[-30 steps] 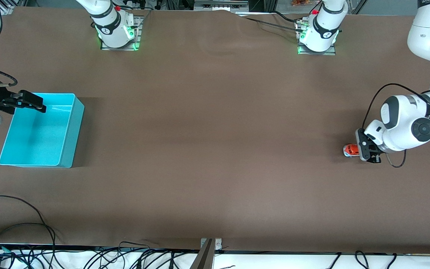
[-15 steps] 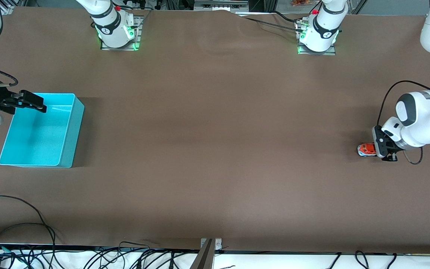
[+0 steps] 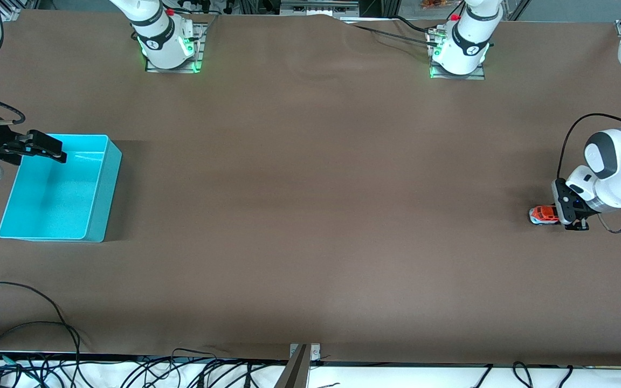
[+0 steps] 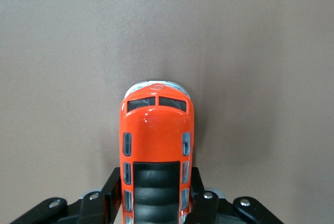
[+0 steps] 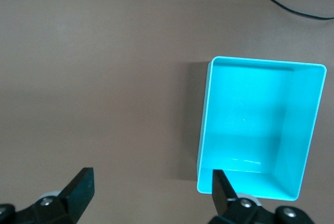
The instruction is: Wind up bus and store in blue box
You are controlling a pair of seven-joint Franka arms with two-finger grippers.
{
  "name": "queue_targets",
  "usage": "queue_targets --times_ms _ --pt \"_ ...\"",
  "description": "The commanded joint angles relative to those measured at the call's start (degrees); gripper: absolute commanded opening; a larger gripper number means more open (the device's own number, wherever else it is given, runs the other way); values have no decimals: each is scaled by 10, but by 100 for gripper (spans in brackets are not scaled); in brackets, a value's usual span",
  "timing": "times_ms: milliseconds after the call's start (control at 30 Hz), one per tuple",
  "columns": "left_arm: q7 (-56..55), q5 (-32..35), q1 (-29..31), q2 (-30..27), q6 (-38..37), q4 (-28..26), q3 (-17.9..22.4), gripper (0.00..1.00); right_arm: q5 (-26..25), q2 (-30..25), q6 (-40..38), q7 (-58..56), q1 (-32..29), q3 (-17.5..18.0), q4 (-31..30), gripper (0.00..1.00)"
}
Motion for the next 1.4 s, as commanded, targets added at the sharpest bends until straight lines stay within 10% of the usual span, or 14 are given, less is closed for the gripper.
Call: queue_targets --times_ms 0,1368 --pt "23 15 19 49 15 9 0 22 -9 -1 0 3 2 2 5 100" --pt "62 17 46 63 15 37 0 25 -10 -1 2 3 2 1 6 100"
